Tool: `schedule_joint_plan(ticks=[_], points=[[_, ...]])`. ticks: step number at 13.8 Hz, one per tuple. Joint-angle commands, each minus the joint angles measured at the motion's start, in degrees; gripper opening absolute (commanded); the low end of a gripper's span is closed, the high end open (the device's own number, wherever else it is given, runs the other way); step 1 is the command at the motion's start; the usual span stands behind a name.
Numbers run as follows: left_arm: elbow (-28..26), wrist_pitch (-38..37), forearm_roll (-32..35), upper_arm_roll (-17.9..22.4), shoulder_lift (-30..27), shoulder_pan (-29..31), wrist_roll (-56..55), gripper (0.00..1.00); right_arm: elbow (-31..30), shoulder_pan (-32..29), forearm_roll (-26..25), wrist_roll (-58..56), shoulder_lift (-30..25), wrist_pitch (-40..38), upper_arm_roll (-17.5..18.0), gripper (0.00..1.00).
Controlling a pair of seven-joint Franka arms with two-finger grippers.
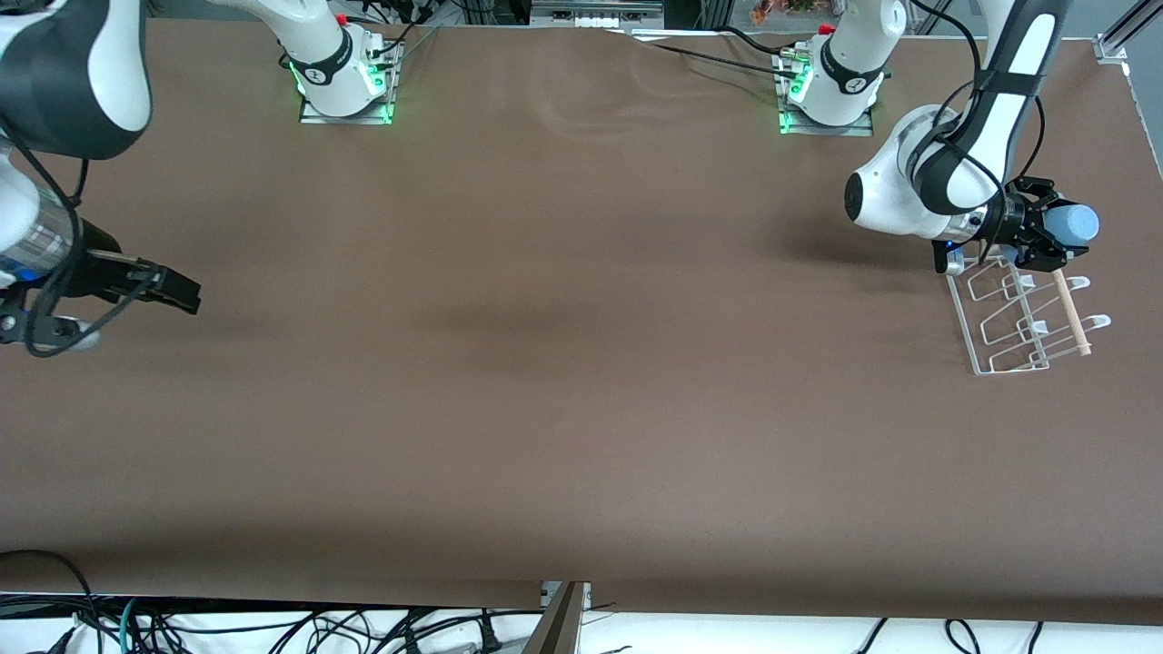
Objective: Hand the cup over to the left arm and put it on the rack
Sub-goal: 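Lower the cup onto a rack peg and open the left gripper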
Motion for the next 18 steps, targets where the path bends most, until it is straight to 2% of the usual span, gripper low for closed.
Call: schedule_joint_plan(ticks=[1, 3, 5, 7, 9, 10, 11, 13, 16, 17, 18], points=[[-1.48, -0.11, 3.56, 0.00, 1.14, 0.63, -3.89, 0.00, 2.18, -3.59, -0.81, 0.00, -2.41, -1.84, 2.51, 1.00], [-1.75, -0.11, 4.18, 0.26, 2.73, 0.72, -6.45, 0.00, 1.48, -10.95, -0.89, 0.08, -4.61, -4.12, 10.65, 1.00], [-2.27, -0.11, 4.27, 0.35, 3.09, 1.16, -7.77, 0.00, -3.16, -18.77, -0.98, 0.17, -8.56, -5.19, 18.39, 1.00], [-2.80, -0.02, 4.70, 0.44, 3.17, 1.33, -8.13, 0.00, -6.68, -27.47, -1.51, 0.26, -11.99, -5.80, 28.49, 1.00], [-2.80, 0.07, 5.58, 0.44, 4.57, 1.60, -9.70, 0.00, -9.67, -34.86, -6.41, 0.52, -14.80, -5.80, 37.90, 1.00], [-2.72, 0.07, 5.59, 0.44, 5.54, 1.60, -11.28, 0.00, -12.47, -37.68, -6.78, 0.78, -16.82, -5.02, 41.51, 1.00], [-2.63, -0.02, 5.59, 0.44, 6.59, 1.51, -12.42, 0.00, -15.72, -39.80, -6.78, 0.87, -19.45, -3.44, 43.11, 1.00], [-2.10, -0.02, 5.59, 0.44, 8.26, 1.42, -13.66, 0.00, -19.87, -40.43, -6.61, 0.52, -22.28, -1.93, 43.57, 1.00], [-1.14, 0.24, 5.67, 0.44, 9.76, 1.42, -14.01, 0.00, -19.18, -40.17, -6.43, -0.09, -21.85, -2.29, 40.77, 1.00], [-0.61, 0.42, 5.67, 0.44, 10.46, 1.42, -14.71, 0.06, -19.01, -40.08, -6.34, -0.09, -21.59, -2.29, 40.49, 1.00], [-0.26, 0.42, 5.67, 0.44, 11.25, 1.42, -15.41, 0.44, -18.48, -39.82, -6.34, -0.18, -20.98, -2.29, 39.80, 1.00]])
